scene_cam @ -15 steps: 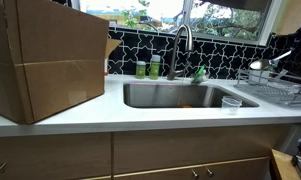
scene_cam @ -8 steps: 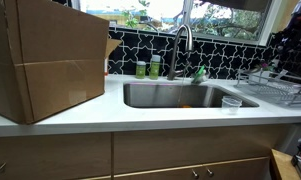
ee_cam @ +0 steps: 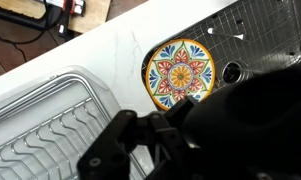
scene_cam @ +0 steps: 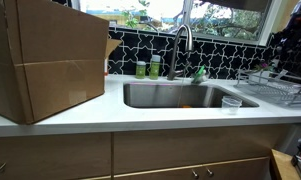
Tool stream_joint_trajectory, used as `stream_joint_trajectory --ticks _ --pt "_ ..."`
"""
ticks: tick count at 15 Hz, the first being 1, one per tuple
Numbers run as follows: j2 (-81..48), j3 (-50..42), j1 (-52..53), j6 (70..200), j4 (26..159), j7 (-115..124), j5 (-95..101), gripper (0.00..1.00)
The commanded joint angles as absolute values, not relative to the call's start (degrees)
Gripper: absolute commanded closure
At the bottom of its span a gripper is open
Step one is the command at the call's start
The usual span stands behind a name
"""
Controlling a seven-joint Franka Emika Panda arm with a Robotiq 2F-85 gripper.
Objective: Pick up the spoon in the dishes drying rack and rinse it on the tap running tap water twice before putting it back in the dishes washing rack
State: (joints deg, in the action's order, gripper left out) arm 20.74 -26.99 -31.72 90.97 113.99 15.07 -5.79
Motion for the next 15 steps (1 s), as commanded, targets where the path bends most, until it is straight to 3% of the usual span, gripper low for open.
stream_joint_trajectory --ticks 1,9,15 --pt "24.47 -23.9 -30.23 98.18 120.32 18.33 -7.38 0.98" --pt "27.98 -12.79 -23.4 123.18 136.64 29.77 -19.48 0.98" --pt "24.41 -9.5 -15.76 144.09 140.79 30.7 -31.52 0.98"
